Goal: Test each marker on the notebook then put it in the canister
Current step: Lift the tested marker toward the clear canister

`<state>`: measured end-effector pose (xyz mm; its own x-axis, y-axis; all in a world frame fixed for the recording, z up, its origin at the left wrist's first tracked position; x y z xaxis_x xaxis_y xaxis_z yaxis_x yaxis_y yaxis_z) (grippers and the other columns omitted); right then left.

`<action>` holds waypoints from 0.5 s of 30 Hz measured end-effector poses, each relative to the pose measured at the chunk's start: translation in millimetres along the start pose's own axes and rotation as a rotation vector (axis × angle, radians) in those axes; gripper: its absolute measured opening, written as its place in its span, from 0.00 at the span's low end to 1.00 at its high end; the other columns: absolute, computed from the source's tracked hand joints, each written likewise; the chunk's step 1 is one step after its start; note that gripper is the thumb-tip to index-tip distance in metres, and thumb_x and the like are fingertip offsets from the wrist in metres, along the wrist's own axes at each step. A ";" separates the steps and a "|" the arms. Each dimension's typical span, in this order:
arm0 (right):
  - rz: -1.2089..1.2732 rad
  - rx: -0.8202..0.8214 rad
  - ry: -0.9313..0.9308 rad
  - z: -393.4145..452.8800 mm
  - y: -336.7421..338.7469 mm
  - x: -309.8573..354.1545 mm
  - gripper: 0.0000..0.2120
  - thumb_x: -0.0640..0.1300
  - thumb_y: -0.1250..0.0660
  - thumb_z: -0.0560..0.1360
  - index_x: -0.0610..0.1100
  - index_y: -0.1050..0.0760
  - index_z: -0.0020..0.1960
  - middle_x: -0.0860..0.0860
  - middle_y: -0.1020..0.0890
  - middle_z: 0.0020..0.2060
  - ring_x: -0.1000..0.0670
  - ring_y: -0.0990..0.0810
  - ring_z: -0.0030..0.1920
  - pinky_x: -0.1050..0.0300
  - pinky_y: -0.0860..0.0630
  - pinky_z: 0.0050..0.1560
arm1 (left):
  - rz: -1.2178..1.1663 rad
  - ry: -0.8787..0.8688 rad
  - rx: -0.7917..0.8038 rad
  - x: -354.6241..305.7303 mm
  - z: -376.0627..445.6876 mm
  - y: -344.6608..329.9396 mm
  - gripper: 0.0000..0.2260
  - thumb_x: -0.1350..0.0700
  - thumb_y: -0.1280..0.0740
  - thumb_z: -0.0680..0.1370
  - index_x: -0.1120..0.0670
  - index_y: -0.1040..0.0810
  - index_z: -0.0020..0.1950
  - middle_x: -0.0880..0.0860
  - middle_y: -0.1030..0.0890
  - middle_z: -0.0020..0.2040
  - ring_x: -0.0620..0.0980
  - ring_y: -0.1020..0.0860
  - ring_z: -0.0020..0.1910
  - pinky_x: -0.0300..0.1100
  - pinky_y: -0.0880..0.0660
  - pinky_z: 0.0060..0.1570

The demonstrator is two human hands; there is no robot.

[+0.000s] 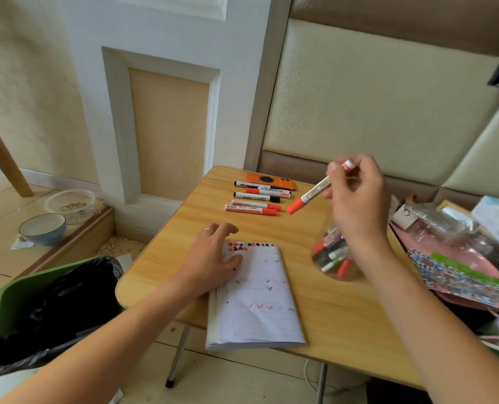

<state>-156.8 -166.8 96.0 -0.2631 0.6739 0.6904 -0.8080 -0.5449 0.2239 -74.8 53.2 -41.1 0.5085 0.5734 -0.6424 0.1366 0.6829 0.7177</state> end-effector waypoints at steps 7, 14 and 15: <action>-0.203 -0.171 0.230 38.2 53.4 14.0 0.04 0.46 0.35 0.80 0.45 0.27 0.52 0.49 0.18 0.42 0.43 0.16 0.40 0.51 0.23 0.45 | 0.081 0.040 0.009 -12.0 -1.6 -10.1 0.17 0.51 0.32 0.79 0.46 0.28 0.67 0.51 0.31 0.68 0.51 0.33 0.67 0.46 0.33 0.65; -0.271 -0.234 0.323 28.7 63.1 10.4 0.04 0.40 0.32 0.80 0.39 0.24 0.51 0.46 0.18 0.41 0.48 0.24 0.38 0.67 0.35 0.41 | 0.224 0.040 0.006 -18.9 -4.0 -22.1 0.21 0.44 0.46 0.73 0.44 0.27 0.64 0.48 0.29 0.64 0.49 0.34 0.66 0.47 0.42 0.63; -0.275 -0.248 0.331 27.5 62.7 9.0 0.04 0.39 0.32 0.80 0.38 0.24 0.51 0.45 0.18 0.41 0.48 0.24 0.38 0.64 0.36 0.42 | 0.225 0.037 0.008 -18.7 -3.7 -22.6 0.22 0.44 0.47 0.72 0.44 0.27 0.64 0.48 0.28 0.64 0.48 0.34 0.66 0.47 0.42 0.64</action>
<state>-195.3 -208.6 135.2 -0.1433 0.9202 0.3642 -0.9616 -0.2165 0.1688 -90.5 28.8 -46.3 0.4951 0.7274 -0.4752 0.0305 0.5321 0.8462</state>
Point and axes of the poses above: each hand's wrist, its own z-axis towards the middle knuckle, its own y-axis out of the back of the hand, x = y × z, the point moved 2 cm from there along z, towards the middle knuckle
